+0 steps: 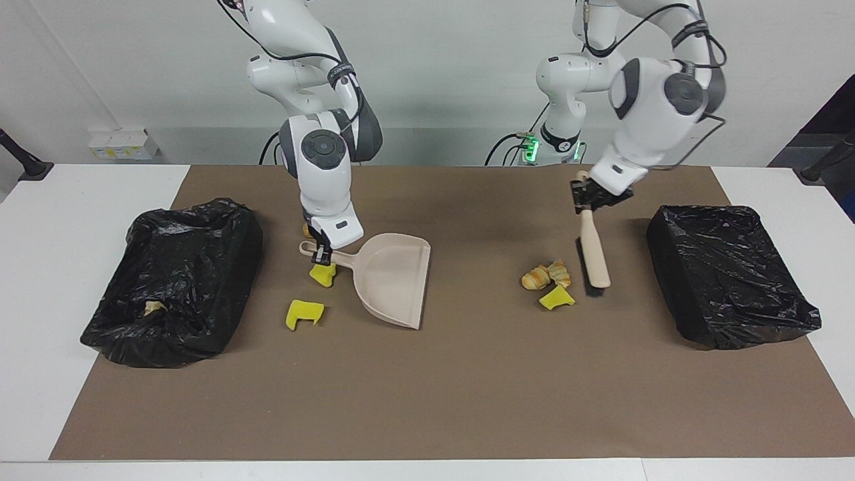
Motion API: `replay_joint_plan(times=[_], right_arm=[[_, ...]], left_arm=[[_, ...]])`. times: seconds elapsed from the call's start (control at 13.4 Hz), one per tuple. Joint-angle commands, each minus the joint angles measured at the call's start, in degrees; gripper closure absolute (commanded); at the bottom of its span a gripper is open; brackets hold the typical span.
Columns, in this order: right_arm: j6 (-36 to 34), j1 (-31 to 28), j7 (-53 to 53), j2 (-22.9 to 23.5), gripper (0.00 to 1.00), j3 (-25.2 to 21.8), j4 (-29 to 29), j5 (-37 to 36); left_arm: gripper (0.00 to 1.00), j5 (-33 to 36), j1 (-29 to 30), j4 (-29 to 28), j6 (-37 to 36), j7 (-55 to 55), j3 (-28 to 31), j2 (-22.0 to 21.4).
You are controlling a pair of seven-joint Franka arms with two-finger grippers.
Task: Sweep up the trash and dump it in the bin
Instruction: 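Carry the brush with the left gripper to the pieces beside the dustpan, then sweep the sponge and bread pieces into the dustpan with the left gripper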
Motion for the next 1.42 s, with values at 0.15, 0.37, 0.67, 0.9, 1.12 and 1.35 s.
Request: replay_joint_plan(times=[0.15, 0.37, 0.67, 0.9, 1.12, 1.35], right_arm=[[0.6, 2.3, -1.0, -1.6, 1.0, 0.2, -1.1, -2.0], [0.6, 4.2, -0.4, -1.4, 1.0, 0.2, -1.2, -2.3], [1.5, 4.8, 0.4, -0.9, 1.0, 0.3, -0.8, -2.3], [2.3, 7.0, 4.5, 0.8, 1.0, 0.4, 0.0, -2.3], [2.5, 8.7, 8.5, 2.7, 1.0, 0.4, 1.5, -2.3], [3.5, 9.9, 11.6, 4.7, 1.0, 0.4, 2.8, -2.2]], left_arm=[[1.0, 2.7, -0.1, -3.1, 6.5, 0.7, 1.1, 4.5], [1.0, 2.0, -0.4, -7.7, 9.1, -1.1, 0.7, 3.6], [1.0, -1.0, -1.2, -13.9, 16.7, -5.7, -3.3, 2.4], [1.0, -3.7, -1.2, -13.9, 19.9, -6.1, -9.6, 2.6], [1.0, -3.8, -1.2, -14.5, 19.9, -17.5, -18.0, 1.0], [1.0, -3.9, -2.0, -14.1, 21.5, -22.0, -20.0, 1.1]])
